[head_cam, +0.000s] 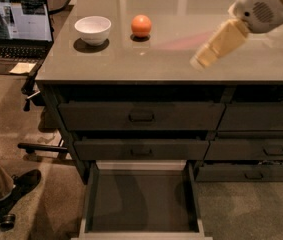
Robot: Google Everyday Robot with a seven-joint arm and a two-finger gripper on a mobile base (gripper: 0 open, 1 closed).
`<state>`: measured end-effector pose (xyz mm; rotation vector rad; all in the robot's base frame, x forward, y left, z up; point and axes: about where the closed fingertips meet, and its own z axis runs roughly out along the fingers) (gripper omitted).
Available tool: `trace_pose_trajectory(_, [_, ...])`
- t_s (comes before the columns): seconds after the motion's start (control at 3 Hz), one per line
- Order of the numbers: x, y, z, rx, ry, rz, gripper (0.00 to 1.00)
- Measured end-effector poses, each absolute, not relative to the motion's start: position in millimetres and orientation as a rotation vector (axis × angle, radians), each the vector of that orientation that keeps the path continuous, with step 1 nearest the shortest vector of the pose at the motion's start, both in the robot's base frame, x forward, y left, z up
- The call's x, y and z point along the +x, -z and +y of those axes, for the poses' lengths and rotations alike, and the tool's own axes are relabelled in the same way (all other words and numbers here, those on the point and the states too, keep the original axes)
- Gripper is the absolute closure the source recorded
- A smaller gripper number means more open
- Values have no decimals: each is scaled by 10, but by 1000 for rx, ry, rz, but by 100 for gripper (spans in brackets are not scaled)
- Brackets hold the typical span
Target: Place orange into bottom drawer
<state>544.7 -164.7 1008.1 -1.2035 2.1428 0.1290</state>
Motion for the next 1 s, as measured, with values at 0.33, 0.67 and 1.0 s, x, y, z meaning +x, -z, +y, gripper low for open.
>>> trace_pose_trajectory(0.33, [6043, -10076, -1462, -957, -181, 2135, 0])
trace_pose_trajectory(0.67, [6617, -9990, -1374, -773, -125, 2124, 0])
trace_pose_trajectory(1.0, [6762, -10082, -1379, -662, -119, 2114, 0])
